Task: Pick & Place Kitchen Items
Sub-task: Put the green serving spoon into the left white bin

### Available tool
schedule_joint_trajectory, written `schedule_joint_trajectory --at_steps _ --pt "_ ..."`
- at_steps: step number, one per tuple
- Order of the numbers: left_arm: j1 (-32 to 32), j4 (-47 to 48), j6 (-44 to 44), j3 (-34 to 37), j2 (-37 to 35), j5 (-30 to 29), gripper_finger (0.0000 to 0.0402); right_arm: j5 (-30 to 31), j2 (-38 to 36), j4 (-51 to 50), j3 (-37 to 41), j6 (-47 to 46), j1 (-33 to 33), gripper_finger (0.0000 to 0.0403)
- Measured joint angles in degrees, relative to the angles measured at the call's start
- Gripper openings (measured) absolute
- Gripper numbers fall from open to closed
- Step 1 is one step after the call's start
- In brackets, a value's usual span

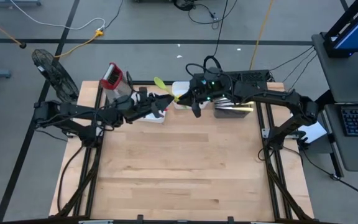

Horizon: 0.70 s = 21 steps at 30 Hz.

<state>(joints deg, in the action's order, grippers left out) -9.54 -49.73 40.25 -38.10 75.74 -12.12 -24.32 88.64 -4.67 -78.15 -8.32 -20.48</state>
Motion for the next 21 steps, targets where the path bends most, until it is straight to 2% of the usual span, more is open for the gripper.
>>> schedule_joint_trajectory --at_steps 15,21 --pt "1.2 0.5 -0.9 -0.8 0.1 -1.6 0.0186 0.2 0.0 2.2 0.0 -1.5 1.6 0.0049" --pt "2.3 0.1 -1.2 -0.8 0.1 -5.2 0.0186 0.5 0.3 3.3 0.0 -2.6 2.3 0.0049"
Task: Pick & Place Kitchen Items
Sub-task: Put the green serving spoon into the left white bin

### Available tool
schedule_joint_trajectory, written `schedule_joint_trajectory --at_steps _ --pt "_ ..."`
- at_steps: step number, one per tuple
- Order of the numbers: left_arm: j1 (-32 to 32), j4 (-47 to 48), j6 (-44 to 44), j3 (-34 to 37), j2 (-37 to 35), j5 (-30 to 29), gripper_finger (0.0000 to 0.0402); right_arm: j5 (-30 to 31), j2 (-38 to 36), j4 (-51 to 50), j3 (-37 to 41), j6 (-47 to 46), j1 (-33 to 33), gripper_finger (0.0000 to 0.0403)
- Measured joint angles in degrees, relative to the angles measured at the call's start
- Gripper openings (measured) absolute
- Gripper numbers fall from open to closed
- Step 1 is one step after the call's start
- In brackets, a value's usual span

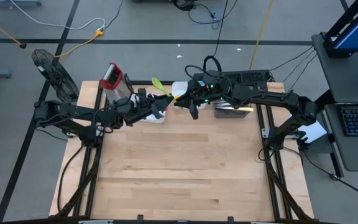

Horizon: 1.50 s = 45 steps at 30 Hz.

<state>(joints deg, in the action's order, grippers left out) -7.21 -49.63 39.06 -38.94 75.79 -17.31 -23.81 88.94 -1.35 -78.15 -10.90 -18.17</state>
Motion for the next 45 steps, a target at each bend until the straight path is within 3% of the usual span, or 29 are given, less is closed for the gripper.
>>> schedule_joint_trajectory --at_steps 6,15,19,26,32,40,45 --pt "0.2 -0.2 0.7 0.0 0.0 -1.3 0.0186 4.5 2.0 0.4 0.0 2.0 2.0 0.0049" --pt "0.2 0.6 2.7 0.0 0.0 -3.0 0.0183 18.3 2.6 0.8 0.0 11.3 4.5 0.0049" --pt "0.2 0.6 2.1 0.0 0.0 -3.8 0.0145 22.3 2.6 3.2 0.0 15.5 6.2 0.0049" --pt "0.1 0.7 -2.1 0.1 0.0 -6.0 0.0024 28.4 2.6 5.0 0.0 21.8 8.6 0.0049" --pt "0.2 0.7 -3.0 0.1 0.0 -7.0 0.0024 28.1 2.5 5.0 0.0 22.2 8.8 0.0049" --pt "-0.1 3.3 -2.8 0.1 0.0 -7.6 0.0022 26.5 2.6 1.9 0.0 19.6 8.1 0.0171" --pt "-1.4 3.0 -1.9 0.1 0.0 -8.3 0.0022 28.2 2.6 -5.6 0.0 19.8 7.6 0.0216"
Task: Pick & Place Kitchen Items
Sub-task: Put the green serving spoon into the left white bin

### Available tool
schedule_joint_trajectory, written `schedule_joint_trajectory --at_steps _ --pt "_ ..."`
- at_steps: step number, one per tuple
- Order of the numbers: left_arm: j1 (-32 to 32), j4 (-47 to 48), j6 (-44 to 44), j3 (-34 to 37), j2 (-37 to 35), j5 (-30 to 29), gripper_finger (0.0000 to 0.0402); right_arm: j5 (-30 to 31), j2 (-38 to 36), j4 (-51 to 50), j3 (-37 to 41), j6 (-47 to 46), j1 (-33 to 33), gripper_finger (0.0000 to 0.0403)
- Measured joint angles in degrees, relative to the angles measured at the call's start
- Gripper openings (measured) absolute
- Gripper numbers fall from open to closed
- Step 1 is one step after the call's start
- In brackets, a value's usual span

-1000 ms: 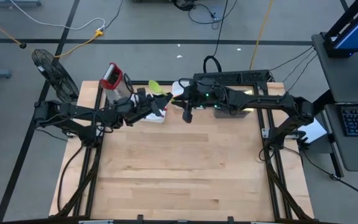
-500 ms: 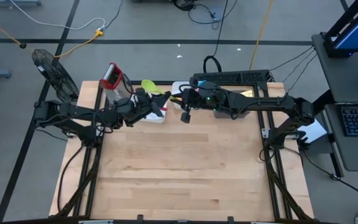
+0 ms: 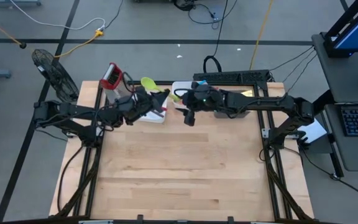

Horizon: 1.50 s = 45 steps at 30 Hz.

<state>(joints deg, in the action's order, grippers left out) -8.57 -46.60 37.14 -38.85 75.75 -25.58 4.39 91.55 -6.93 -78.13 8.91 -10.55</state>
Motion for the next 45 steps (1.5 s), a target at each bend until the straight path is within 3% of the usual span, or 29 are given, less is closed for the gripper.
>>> schedule_joint_trajectory --at_steps 5,19,31,36,45 --pt "-1.3 1.7 2.6 0.0 0.0 0.0 0.0022 1.5 0.0 -6.6 0.0 1.0 -0.6 0.0229" --pt "-3.5 5.9 6.2 0.0 0.0 -0.2 0.0022 1.5 -0.4 -19.9 0.0 4.5 -1.0 0.0215" --pt "-3.1 12.7 23.5 0.0 0.0 6.0 0.0022 4.6 -2.7 -22.4 0.1 5.5 -6.0 0.0198" --pt "-1.8 13.1 27.6 0.0 0.0 6.0 0.0022 4.6 -4.9 -22.3 0.0 7.1 -7.8 0.019" --pt "2.2 15.4 34.2 0.0 0.0 -1.0 0.0022 4.4 -7.9 -21.5 0.0 11.6 -9.3 0.0184"
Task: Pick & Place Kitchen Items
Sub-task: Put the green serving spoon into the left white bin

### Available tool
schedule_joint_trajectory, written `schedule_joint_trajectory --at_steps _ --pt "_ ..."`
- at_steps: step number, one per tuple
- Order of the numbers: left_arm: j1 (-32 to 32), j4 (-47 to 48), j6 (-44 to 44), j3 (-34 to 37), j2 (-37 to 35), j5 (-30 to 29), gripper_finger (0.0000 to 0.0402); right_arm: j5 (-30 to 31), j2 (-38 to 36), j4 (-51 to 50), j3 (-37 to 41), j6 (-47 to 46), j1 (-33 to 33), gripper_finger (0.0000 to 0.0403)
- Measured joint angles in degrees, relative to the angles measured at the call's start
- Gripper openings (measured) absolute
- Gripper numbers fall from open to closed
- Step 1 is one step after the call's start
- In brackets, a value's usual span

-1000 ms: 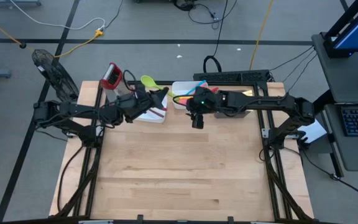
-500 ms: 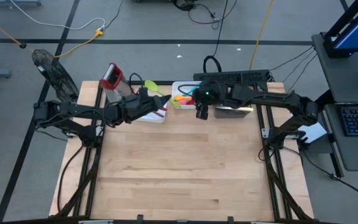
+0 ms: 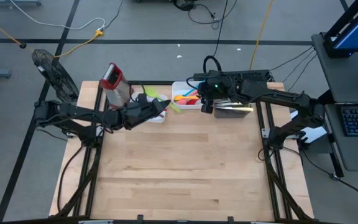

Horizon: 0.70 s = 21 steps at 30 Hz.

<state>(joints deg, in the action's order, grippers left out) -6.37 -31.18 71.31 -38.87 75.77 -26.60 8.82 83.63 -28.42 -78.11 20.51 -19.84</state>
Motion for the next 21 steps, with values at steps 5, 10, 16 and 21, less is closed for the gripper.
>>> schedule_joint_trajectory --at_steps 5,10,16,21 --pt "1.8 0.2 1.9 0.0 0.0 -5.4 0.0022 0.0 -0.2 -0.1 0.0 1.5 -0.1 0.0182" --pt "3.3 2.4 5.7 0.0 0.0 -8.9 0.0022 0.0 -0.2 -0.1 0.0 2.4 -0.1 0.0182" --pt "5.8 7.4 15.2 0.2 1.1 -13.7 0.0022 -0.1 -0.2 -0.1 0.0 2.7 -0.1 0.0176" --pt "6.0 1.7 25.5 2.9 6.0 -13.2 0.0022 -0.1 -0.2 -0.1 0.0 2.7 -0.1 0.0176"
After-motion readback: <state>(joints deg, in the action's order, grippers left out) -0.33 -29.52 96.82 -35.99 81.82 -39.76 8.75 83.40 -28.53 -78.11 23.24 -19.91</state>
